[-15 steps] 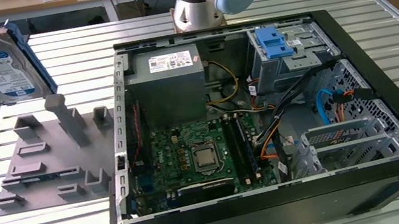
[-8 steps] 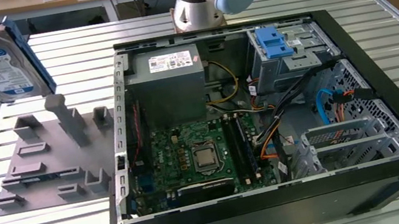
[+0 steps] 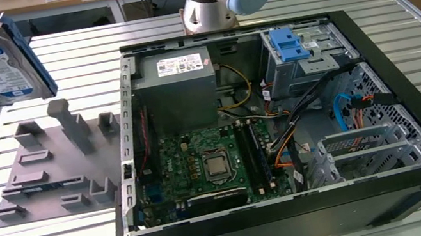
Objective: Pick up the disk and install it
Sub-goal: 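Pick up the disk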
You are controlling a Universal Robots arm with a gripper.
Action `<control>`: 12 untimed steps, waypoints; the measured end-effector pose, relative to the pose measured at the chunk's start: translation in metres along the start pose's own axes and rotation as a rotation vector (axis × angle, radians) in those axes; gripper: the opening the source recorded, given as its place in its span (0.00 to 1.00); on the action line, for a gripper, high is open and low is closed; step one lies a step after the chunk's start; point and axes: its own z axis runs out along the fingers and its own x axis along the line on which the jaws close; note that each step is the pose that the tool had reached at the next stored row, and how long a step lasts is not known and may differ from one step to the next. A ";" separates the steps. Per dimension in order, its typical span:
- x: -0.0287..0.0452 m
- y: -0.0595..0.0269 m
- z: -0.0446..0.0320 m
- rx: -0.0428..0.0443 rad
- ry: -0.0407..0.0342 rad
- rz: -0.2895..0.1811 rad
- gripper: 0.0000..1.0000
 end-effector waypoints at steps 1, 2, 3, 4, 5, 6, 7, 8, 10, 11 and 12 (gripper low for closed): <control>0.0000 0.0000 -0.0010 -0.0001 0.0000 0.000 0.36; 0.0000 0.0000 -0.0019 -0.0001 0.0001 0.000 0.36; 0.0000 -0.0001 -0.0030 0.0000 0.0000 0.000 0.36; -0.0001 -0.0001 -0.0040 0.0000 0.0000 0.000 0.36; -0.0001 -0.0001 -0.0052 -0.0001 0.0000 0.000 0.36; -0.0001 -0.0001 -0.0062 0.0000 0.0000 0.000 0.36; -0.0002 -0.0001 -0.0073 -0.0001 0.0000 0.000 0.36; -0.0002 -0.0001 -0.0085 -0.0001 0.0000 0.000 0.36; -0.0003 -0.0001 -0.0111 0.0000 0.0000 0.000 0.36; -0.0004 -0.0001 -0.0123 0.0000 0.0000 0.000 0.36; -0.0004 -0.0001 -0.0133 0.0000 0.0000 0.000 0.36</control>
